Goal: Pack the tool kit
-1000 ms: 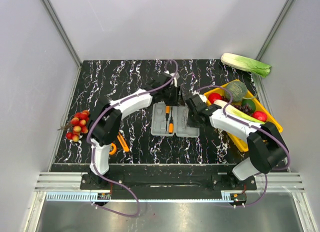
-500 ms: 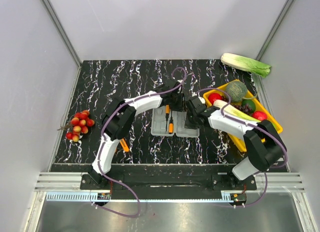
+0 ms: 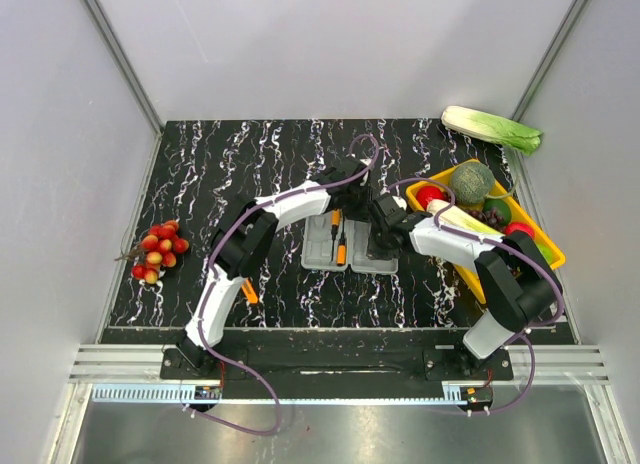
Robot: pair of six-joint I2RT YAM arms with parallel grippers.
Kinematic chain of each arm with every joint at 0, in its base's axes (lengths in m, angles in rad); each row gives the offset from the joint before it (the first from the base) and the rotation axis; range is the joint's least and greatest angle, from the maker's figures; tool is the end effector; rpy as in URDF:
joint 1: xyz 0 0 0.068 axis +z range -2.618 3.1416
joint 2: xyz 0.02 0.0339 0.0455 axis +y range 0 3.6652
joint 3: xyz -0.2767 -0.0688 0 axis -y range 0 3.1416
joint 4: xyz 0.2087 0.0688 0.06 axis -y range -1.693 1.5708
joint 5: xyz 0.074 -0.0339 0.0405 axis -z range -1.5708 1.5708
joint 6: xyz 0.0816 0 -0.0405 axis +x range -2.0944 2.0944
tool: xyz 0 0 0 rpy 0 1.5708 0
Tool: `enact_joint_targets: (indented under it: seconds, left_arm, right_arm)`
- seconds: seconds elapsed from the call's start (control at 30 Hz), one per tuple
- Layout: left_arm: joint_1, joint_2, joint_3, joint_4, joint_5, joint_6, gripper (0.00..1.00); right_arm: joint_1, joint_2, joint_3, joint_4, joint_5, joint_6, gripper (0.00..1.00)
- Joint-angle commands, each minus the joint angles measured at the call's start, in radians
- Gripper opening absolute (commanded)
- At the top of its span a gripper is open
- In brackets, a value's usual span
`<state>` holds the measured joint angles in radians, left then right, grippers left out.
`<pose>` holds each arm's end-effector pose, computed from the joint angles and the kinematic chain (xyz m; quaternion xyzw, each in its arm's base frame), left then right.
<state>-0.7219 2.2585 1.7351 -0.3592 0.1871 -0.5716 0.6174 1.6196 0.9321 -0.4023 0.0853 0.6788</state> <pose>0.3685 -0.3446 0.1559 0.1018 0.9323 -0.2726 0.2150 0.2525 0.1707 0.1661 0.0399 0.9696 0.1106 0.2147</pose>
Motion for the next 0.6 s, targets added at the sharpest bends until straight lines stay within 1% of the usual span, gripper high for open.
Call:
enact_joint_targets:
  seconds: [0.0, 0.1, 0.17, 0.37, 0.57]
  left_arm:
    - [-0.007, 0.036, 0.038, -0.033, -0.055, 0.041, 0.15]
    - [-0.010, 0.050, 0.052, -0.056, -0.075, 0.047, 0.04]
    - [-0.010, 0.062, 0.061, -0.072, -0.086, 0.049, 0.00]
    - [-0.010, 0.101, 0.083, -0.132, -0.104, 0.049, 0.00]
    - [-0.013, 0.108, 0.083, -0.146, -0.112, 0.056, 0.00]
  right_arm:
    - [0.004, 0.016, 0.024, 0.000, 0.016, -0.008, 0.00]
    - [0.002, 0.019, 0.020, -0.001, 0.018, -0.007, 0.00]
    - [0.002, 0.023, 0.016, 0.000, 0.016, -0.004, 0.00]
    - [-0.004, 0.049, -0.024, 0.010, 0.004, 0.008, 0.00]
    - [-0.018, 0.082, -0.067, 0.045, -0.010, 0.019, 0.00]
